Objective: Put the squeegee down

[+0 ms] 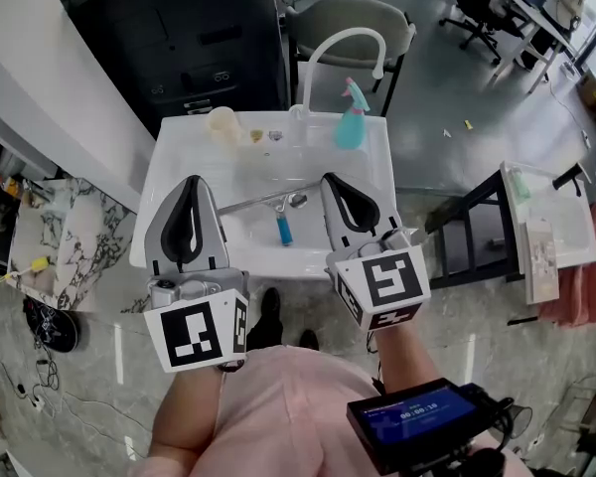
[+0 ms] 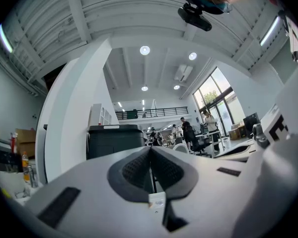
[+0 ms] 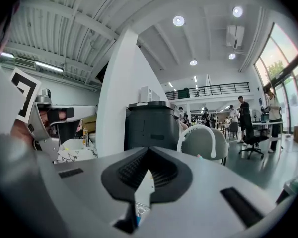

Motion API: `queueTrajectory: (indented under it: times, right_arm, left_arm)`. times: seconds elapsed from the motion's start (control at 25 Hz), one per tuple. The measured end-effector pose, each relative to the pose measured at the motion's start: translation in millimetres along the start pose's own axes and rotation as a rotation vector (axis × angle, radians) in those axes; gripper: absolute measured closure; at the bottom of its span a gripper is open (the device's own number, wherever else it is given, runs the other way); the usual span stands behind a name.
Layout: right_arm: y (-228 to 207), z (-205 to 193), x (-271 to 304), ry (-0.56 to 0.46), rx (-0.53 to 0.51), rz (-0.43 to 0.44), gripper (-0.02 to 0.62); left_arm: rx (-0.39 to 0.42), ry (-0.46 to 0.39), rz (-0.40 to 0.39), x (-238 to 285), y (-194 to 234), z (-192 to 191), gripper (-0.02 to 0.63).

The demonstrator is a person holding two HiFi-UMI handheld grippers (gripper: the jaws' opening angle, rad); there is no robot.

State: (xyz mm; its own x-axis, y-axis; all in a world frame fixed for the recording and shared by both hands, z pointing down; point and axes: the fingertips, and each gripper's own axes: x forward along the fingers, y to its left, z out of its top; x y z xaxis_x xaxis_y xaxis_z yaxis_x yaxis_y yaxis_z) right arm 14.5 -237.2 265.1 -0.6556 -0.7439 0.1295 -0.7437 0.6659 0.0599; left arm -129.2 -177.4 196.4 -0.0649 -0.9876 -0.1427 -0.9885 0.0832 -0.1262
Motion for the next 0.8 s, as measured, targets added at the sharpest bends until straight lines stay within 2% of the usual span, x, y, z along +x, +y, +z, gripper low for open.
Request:
queueTrajectory:
  times: [0.52,0.8]
  right_arm:
    - [4.2,7.4,1.4,-0.025,0.013,0.012,0.597]
    - [6.2,4.5,7.5,-0.022,0.022,0.011,0.597]
  left_arm:
    - [0.002,0.001,-0.006,2.1,-0.3,0.5,0.597]
    - [0.043,0.002,-0.014,4.2,-1.3,-3.6,0.597]
